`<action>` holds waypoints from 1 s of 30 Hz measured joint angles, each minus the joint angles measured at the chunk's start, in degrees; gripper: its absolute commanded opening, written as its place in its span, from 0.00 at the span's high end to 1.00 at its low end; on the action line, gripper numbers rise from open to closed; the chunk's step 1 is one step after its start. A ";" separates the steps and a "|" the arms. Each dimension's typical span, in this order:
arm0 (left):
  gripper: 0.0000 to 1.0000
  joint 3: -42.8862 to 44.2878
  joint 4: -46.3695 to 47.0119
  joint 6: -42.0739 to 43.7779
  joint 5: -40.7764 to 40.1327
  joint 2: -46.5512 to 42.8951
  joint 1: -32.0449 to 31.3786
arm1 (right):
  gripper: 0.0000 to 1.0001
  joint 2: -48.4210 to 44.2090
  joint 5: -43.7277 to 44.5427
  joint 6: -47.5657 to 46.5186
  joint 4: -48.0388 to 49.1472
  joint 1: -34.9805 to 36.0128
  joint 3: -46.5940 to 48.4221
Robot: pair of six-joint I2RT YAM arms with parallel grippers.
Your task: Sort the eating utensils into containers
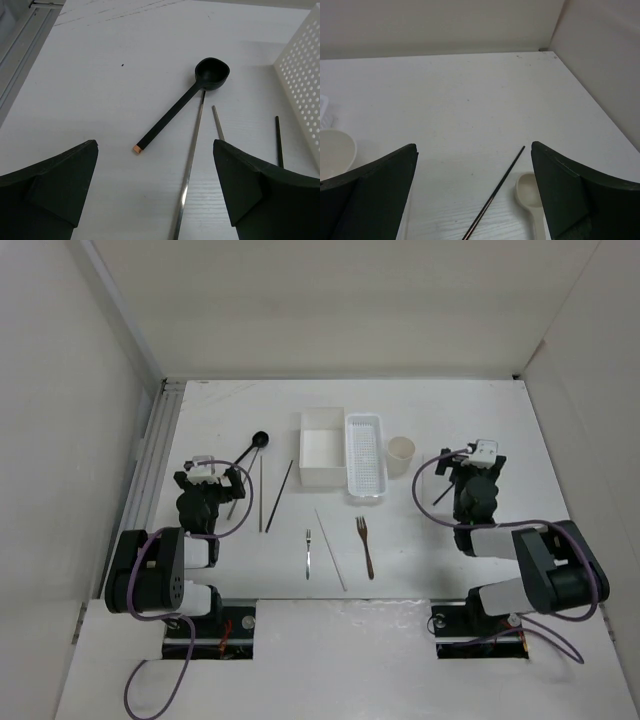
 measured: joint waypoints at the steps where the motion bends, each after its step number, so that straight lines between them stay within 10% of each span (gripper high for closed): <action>1: 0.00 0.00 0.00 0.00 0.00 0.00 0.00 | 0.00 -0.83 1.51 -0.09 -1.73 0.90 0.28; 15: 0.00 2.75 -10.25 4.94 4.00 -12.28 -1.57 | 0.00 -13.25 25.27 -8.57 -51.19 9.53 54.05; 22: 0.00 35.52 -37.62 11.13 -3.52 -19.23 -2.34 | 0.20 1.66 3.37 8.55 -90.42 -8.02 72.70; 30: 0.00 35.65 -49.35 12.07 -6.38 -19.96 -2.23 | 0.36 7.19 -13.25 17.92 -112.34 -17.44 59.67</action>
